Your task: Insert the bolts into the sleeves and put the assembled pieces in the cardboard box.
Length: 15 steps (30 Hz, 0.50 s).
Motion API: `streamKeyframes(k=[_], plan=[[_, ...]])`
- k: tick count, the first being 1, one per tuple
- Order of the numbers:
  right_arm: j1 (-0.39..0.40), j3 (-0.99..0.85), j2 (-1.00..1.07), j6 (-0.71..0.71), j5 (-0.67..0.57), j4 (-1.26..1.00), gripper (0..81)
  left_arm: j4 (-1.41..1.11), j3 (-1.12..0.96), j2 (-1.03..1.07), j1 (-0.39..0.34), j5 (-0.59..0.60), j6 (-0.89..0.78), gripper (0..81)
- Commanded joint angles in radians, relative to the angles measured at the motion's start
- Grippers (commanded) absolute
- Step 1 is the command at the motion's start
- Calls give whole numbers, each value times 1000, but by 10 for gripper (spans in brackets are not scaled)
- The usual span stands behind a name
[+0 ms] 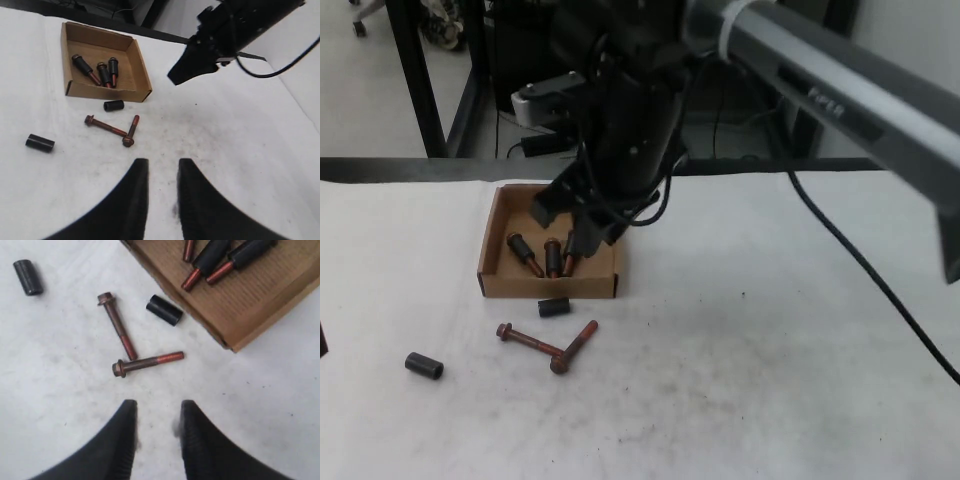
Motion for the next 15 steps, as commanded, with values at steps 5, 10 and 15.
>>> streamKeyframes(k=[5, 10, 15], plan=[[76, 223, -283, -4, 37, 19, 285, -3, 8, -5, -1, -8, -17, 203], [131, 470, -473, -8, 72, -28, 285, -3, 8, -5, -1, -8, -17, 203], [182, 761, -698, 32, 72, -139, 285, -3, 8, -5, -1, -8, -17, 203]])
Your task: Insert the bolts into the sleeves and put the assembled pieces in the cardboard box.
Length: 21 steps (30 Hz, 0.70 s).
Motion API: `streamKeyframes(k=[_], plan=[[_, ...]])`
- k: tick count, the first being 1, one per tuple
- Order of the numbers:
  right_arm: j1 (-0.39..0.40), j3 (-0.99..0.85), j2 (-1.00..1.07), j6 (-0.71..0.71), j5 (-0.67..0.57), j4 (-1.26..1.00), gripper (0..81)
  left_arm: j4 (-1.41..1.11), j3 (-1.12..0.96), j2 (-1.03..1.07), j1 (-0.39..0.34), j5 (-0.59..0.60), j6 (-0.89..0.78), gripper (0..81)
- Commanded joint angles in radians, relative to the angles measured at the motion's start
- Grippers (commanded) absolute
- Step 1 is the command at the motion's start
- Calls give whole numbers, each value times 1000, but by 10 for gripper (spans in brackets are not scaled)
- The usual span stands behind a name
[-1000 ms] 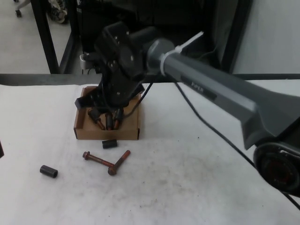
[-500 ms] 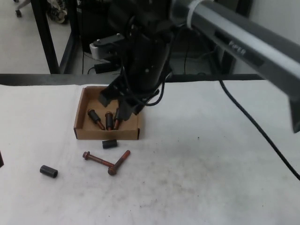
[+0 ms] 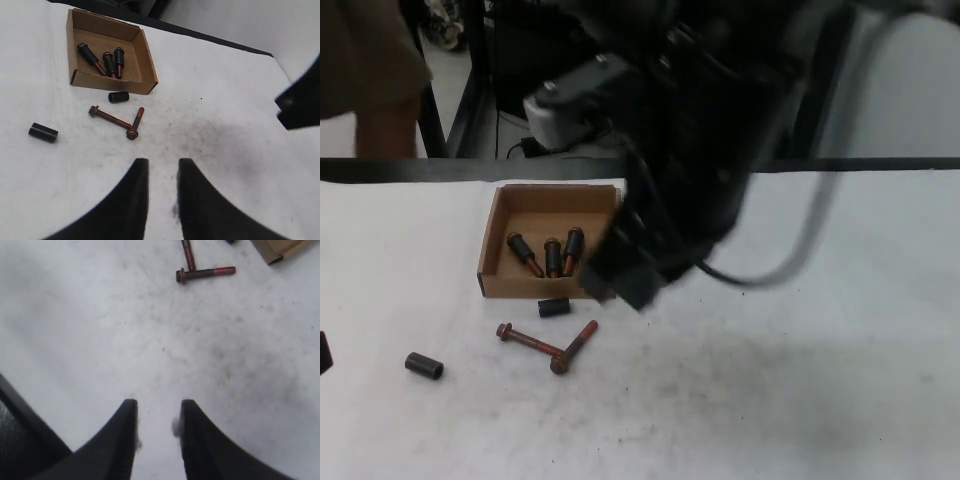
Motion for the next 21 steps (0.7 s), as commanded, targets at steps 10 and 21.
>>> streamKeyframes(k=[10, 21], plan=[[38, 468, -431, 121, 3, -175, 285, -3, 1, -5, -1, -8, -8, 203], [38, 625, -498, -79, 31, -388, 285, -3, 1, -5, -1, -8, -6, 203]])
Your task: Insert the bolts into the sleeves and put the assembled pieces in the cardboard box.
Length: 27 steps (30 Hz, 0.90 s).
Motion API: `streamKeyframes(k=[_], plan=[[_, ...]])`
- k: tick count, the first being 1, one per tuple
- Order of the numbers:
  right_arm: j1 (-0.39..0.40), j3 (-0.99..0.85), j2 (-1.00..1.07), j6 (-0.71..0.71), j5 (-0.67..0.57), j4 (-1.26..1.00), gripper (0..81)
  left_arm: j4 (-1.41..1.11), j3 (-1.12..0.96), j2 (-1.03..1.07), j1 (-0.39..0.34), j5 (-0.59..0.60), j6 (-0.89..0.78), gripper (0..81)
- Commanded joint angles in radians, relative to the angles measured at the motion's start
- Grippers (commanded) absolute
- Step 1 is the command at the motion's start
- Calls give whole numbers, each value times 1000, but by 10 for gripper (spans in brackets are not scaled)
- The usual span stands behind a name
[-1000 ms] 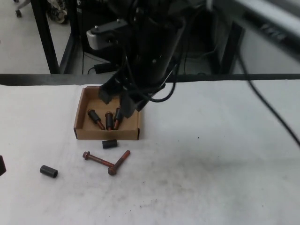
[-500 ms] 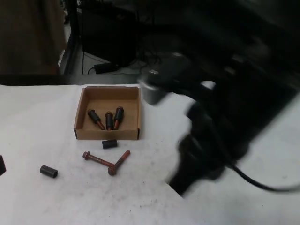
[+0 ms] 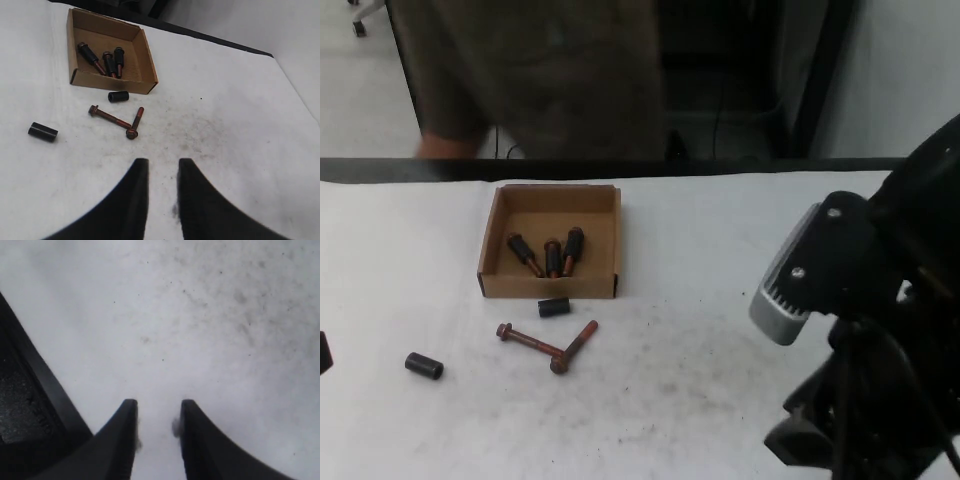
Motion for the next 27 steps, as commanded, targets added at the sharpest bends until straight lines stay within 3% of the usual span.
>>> streamKeyframes(k=[1, 4, 10, 17, 23, 27], plan=[[2, 0, 14, -74, 19, -59, 285, -3, 1, -5, -1, -8, -2, 203], [2, 0, 64, -219, 53, -145, 285, -3, 1, -5, -1, -8, -2, 203], [1, -3, 248, -638, 97, -394, 285, -3, 1, -5, -1, -12, -2, 203], [1, -76, 516, -944, 97, -672, 285, -3, 1, -5, -1, -15, 15, 203], [-24, -198, 751, -1180, 94, -744, 285, -39, 1, -12, -13, -137, 67, 203], [-48, -267, 845, -1281, 93, -744, 285, -49, 1, -12, -13, -143, 72, 203]])
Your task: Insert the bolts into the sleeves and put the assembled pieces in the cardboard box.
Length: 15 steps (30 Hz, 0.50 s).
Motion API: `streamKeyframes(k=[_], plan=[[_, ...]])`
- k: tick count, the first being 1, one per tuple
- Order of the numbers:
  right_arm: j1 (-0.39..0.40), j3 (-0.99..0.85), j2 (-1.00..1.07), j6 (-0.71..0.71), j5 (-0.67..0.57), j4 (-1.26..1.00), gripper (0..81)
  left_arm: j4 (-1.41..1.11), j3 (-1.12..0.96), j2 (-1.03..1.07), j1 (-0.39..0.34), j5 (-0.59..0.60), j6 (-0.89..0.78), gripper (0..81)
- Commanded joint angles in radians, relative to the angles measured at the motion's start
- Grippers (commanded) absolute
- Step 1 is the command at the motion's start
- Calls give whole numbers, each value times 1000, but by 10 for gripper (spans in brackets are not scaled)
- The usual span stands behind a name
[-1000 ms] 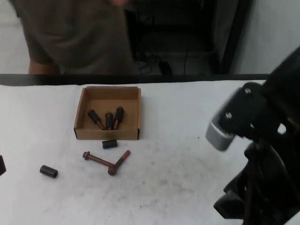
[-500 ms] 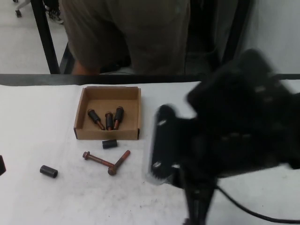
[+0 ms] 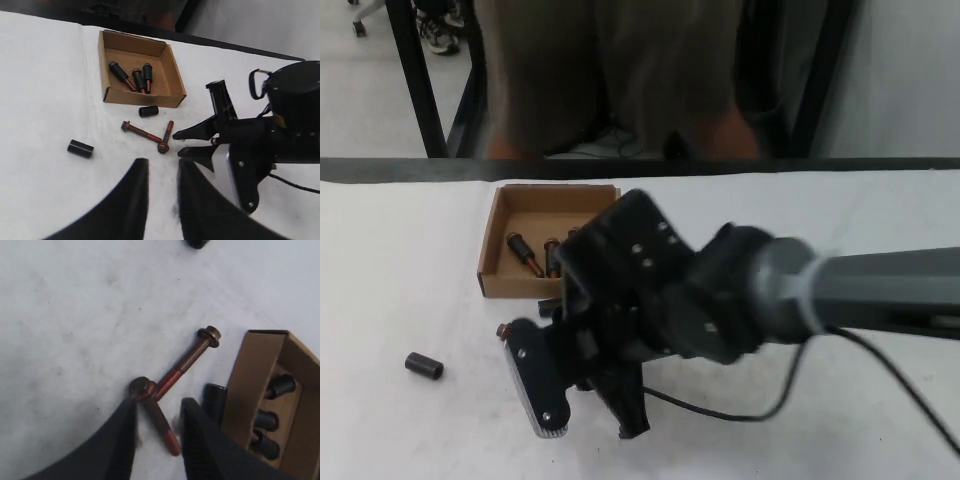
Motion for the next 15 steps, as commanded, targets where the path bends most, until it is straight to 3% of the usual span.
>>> streamKeyframes(k=[1, 9, 15], plan=[[-17, -30, 20, -67, -6, -13, 285, -19, 1, -10, -4, -19, 11, 203], [-83, -45, 38, -210, -17, -13, 258, -19, 1, -10, -4, -19, 11, 203], [-103, -45, 48, -221, -58, -13, 225, -19, 1, -10, -4, -19, 11, 203]])
